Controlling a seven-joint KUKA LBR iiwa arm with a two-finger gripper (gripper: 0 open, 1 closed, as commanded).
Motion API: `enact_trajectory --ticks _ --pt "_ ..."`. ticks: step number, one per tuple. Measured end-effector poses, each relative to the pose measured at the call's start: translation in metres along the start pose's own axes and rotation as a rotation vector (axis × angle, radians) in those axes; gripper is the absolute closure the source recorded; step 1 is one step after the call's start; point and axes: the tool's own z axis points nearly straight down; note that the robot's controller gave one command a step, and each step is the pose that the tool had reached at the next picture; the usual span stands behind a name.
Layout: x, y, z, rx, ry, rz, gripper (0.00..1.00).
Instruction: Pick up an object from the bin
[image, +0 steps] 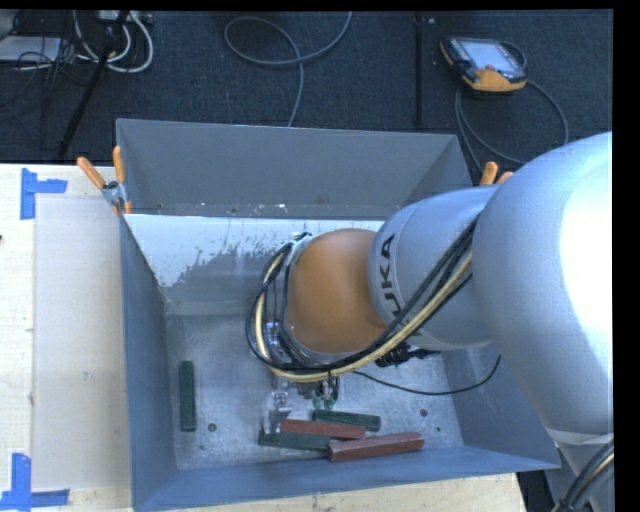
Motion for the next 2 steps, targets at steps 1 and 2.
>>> enact_trajectory --ticks 1,2 --pt "0.000 0.000 0.000 0.000 0.001 0.000 0.00" --pt "0.013 -0.015 0.000 -0.005 0.002 -0.052 0.00"
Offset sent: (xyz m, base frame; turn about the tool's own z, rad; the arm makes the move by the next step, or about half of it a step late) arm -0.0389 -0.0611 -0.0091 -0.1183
